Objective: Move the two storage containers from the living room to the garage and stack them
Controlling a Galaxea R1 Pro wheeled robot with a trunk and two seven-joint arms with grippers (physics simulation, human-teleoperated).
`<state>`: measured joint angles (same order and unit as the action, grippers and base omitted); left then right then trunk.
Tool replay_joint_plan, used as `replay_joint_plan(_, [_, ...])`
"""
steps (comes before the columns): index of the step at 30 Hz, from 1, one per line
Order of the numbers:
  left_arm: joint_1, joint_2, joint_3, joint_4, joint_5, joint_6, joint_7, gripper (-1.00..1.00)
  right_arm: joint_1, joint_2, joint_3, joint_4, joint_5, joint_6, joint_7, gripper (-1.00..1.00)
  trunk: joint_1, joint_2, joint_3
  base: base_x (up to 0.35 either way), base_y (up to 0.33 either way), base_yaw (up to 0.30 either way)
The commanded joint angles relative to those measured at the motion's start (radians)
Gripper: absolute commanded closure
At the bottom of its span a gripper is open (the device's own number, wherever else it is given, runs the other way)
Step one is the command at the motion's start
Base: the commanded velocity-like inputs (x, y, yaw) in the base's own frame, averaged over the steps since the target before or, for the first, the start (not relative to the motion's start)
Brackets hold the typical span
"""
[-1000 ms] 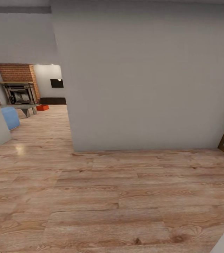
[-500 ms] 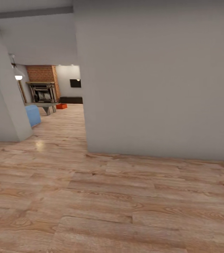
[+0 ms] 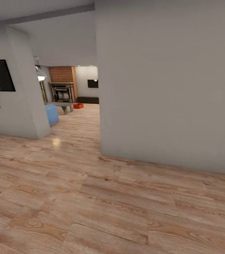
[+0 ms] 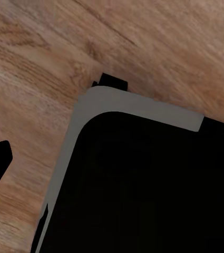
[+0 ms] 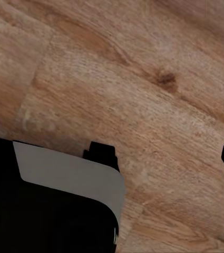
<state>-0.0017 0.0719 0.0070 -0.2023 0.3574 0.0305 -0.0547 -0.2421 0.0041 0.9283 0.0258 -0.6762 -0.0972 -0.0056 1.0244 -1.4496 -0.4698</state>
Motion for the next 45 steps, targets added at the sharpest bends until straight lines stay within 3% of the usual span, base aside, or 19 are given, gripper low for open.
replay_joint_plan(1, [0.0,0.0,0.001,-0.001,0.006,0.003,-0.004,-1.0,-0.001,0.0,0.007,0.002,-0.006,-0.004,-0.001,-1.0,0.001,0.0,-0.001,0.333,0.0,0.273])
replay_joint_plan(18, [0.0,0.0,0.001,-0.002,0.006,0.003,-0.004,-1.0,-0.001,0.003,0.005,0.002,-0.012,0.007,-0.002,-1.0,0.001,0.0,-0.001,0.333,0.0,0.13])
replay_joint_plan(45, [-0.001,0.001,0.001,-0.001,0.006,0.003,-0.004,-1.0,-0.001,0.002,0.004,0.002,-0.012,0.006,-0.002,-1.0,0.001,0.0,-0.001,0.333,0.0,0.268])
